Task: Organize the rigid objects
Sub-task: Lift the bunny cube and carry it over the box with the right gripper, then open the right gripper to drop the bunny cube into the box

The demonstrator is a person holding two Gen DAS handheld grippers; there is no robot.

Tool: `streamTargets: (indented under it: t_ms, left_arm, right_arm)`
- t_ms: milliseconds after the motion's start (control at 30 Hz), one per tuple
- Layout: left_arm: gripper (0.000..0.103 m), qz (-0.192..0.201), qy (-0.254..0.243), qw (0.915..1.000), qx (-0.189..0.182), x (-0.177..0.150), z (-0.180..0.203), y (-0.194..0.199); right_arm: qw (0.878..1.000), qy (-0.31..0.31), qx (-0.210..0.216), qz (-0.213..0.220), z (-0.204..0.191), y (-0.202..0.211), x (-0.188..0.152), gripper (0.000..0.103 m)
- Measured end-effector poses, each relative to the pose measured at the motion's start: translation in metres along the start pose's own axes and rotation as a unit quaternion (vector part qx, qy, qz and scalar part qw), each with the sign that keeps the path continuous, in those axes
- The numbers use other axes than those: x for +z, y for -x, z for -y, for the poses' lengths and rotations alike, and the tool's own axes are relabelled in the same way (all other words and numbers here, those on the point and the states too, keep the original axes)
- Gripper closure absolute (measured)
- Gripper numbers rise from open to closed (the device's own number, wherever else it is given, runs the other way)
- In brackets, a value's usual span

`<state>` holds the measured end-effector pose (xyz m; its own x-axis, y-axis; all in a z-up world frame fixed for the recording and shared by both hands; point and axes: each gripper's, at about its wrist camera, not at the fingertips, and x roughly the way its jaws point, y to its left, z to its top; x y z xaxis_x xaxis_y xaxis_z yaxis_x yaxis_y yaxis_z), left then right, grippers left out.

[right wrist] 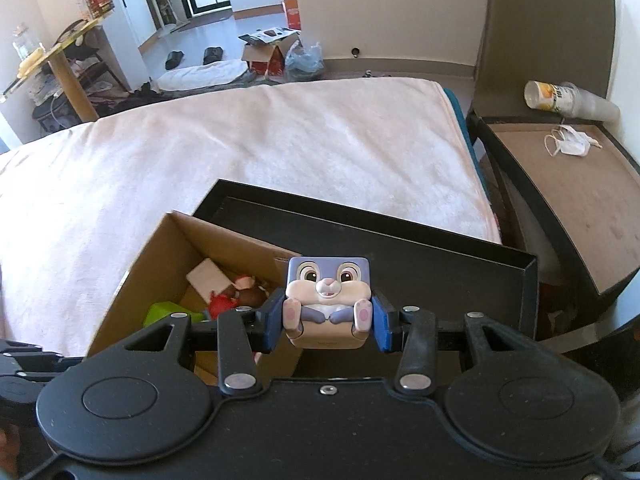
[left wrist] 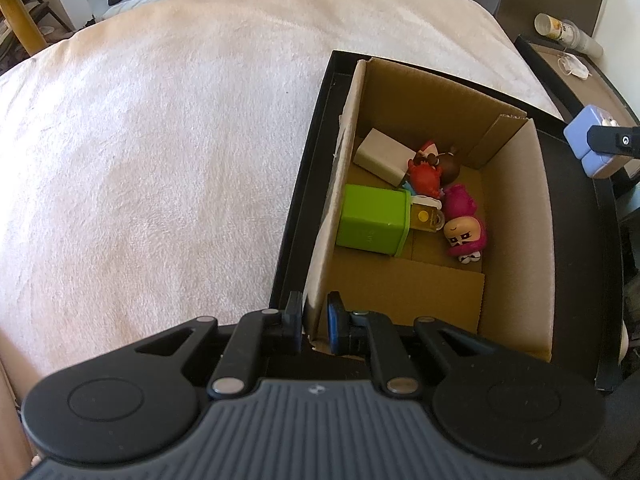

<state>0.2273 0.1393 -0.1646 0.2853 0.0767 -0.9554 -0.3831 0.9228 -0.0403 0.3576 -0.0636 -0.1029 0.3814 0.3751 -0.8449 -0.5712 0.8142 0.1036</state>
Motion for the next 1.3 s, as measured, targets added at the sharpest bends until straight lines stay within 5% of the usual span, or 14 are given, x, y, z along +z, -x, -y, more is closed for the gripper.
streamTargets:
  t_ms: [667,1067,1300]
  left_arm:
    - [0.091,-0.004,-0.005,0.9999,-0.008,0.002,-0.002,-0.002]
    - [0.091,-0.002,-0.003,0.9997,-0.022,0.0,-0.006,-0.002]
    - [0.091,0.0,-0.002,0.9995,-0.03,0.0,-0.008,-0.001]
  right_arm:
    - [0.998,0.041,0.042,-0.008,-0.056,-0.01,0.008,0.06]
    - [0.998,0.06,0.024,-0.027,-0.068,-0.028,0.003,0.059]
    - [0.998,0.053,0.008,-0.012,-0.064,-0.021,0.004,0.051]
